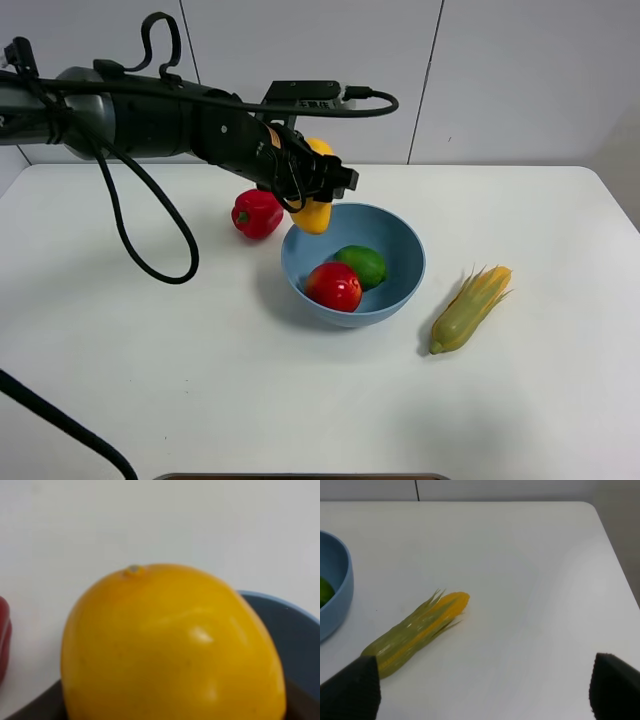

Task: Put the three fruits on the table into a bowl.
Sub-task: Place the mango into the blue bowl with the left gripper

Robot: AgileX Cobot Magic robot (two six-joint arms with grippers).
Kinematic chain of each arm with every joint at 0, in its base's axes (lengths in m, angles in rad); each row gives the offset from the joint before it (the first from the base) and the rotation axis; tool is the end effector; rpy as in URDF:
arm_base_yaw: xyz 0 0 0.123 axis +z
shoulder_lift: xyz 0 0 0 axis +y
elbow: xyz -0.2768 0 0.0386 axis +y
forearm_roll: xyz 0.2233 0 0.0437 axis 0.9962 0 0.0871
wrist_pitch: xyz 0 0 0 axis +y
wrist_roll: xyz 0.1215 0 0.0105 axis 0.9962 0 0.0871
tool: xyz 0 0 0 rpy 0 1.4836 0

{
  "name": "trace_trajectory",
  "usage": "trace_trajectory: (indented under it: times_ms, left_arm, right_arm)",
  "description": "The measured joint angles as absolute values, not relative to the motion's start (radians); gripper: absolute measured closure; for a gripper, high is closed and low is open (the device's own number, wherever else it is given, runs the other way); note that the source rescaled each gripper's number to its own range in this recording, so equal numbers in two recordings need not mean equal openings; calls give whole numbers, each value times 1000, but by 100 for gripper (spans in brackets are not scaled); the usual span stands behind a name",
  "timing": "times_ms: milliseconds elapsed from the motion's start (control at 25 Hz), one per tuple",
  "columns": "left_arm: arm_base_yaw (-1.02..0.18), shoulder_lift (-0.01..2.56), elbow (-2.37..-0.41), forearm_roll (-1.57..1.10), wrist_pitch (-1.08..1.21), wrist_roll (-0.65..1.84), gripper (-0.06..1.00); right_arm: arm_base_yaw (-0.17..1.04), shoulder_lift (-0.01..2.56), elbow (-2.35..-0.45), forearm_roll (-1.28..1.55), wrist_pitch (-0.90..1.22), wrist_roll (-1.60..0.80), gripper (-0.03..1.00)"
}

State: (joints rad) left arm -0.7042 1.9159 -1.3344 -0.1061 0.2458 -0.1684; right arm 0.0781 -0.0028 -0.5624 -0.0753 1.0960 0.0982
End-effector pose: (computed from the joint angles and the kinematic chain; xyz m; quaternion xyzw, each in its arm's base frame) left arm 0.3261 -0.2812 0.2021 0.2015 0.8922 -0.1998 0.3514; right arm -0.0012 -0.0083 0.2651 0.0118 0.8447 0.0097 0.5351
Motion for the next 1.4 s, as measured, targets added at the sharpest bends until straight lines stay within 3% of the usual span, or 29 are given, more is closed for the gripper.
trace_trajectory:
  times_ms: [720, 800, 920, 1000, 1120, 1240, 1400]
  left_arm:
    - [-753, 1996, -1334, -107, 217, -168, 93]
    - [-754, 1999, -1334, -107, 215, -168, 81]
    - [-754, 2005, -1334, -107, 209, -168, 53]
    - [-754, 2007, -1334, -105, 208, -167, 29]
    - [-754, 2006, -1334, -104, 208, -149, 4]
    - [-754, 1980, -1334, -103, 229, -130, -3]
    - [-754, 1916, -1334, -92, 300, -123, -4]
  right_arm:
    - [78, -3, -562, -75, 1096, 98, 38]
    - [78, -3, -562, -75, 1096, 98, 38]
    - [78, -3, -562, -75, 1096, 98, 38]
    - [78, -3, -562, -75, 1096, 98, 38]
    - [78, -3, -562, -75, 1096, 98, 38]
    - [78, -3, -562, -75, 1096, 98, 38]
    - [78, -3, -562, -75, 1096, 98, 38]
